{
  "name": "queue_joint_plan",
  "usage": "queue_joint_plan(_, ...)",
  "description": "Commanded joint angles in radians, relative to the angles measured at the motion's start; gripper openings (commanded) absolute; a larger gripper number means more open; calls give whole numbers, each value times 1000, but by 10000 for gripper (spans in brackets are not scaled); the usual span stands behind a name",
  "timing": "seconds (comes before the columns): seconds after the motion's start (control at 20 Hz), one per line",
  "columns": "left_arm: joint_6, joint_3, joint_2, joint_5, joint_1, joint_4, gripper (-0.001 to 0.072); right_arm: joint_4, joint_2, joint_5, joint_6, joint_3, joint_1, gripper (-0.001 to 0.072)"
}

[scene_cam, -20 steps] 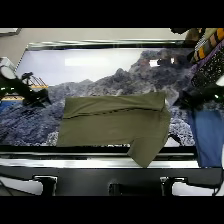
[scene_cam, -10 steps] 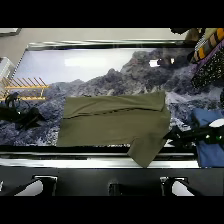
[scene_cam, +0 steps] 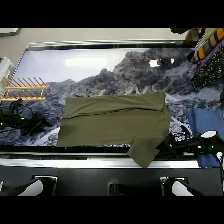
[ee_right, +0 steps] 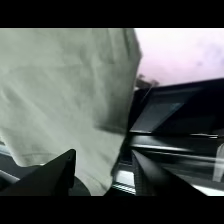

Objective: Fold the clothes and pants, and hang the long-sleeved shirts on hangers.

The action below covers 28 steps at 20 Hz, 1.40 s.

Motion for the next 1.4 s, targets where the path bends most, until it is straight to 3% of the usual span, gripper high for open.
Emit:
queue_joint_plan(0.0,3,-5,0,4,1,-3,400,42,1,-39,-5,-14,0,413)
queue_joint_plan(0.15,3,-5,-3,19,1,-3,401,85,0,-50,-8,-14,0,341)
queue_joint_plan(0.4,2,-5,-5,48,2,-3,400,102,0,-65,-8,-63,0,339)
queue_joint_plan(0.55,3,-5,-5,47,2,-3,400,134,0,-80,-50,-116,0,248)
queue_joint_plan(0.6,3,-5,-5,47,2,-3,400,140,0,-82,-63,-116,0,178)
queue_joint_plan(0.65,3,-10,-5,43,2,-2,401,151,0,-79,-75,-116,0,61)
queue_joint_plan(0.7,2,-23,-2,44,2,5,402,166,0,-71,-84,-116,0,29)
queue_joint_plan(0.8,-1,-73,1,61,23,12,402,180,0,-66,-87,-116,0,29)
queue_joint_plan(0.85,5,-111,0,71,37,13,441,180,0,-65,-91,-116,0,29)
queue_joint_plan(0.9,25,-149,-1,80,53,8,545,180,0,-65,-96,-116,0,29)
queue_joint_plan(0.95,44,-188,-3,95,69,5,572,181,1,-66,-101,-116,0,29)
queue_joint_plan(1.35,175,-340,-33,158,124,-57,571,182,1,-66,-124,-116,0,29)
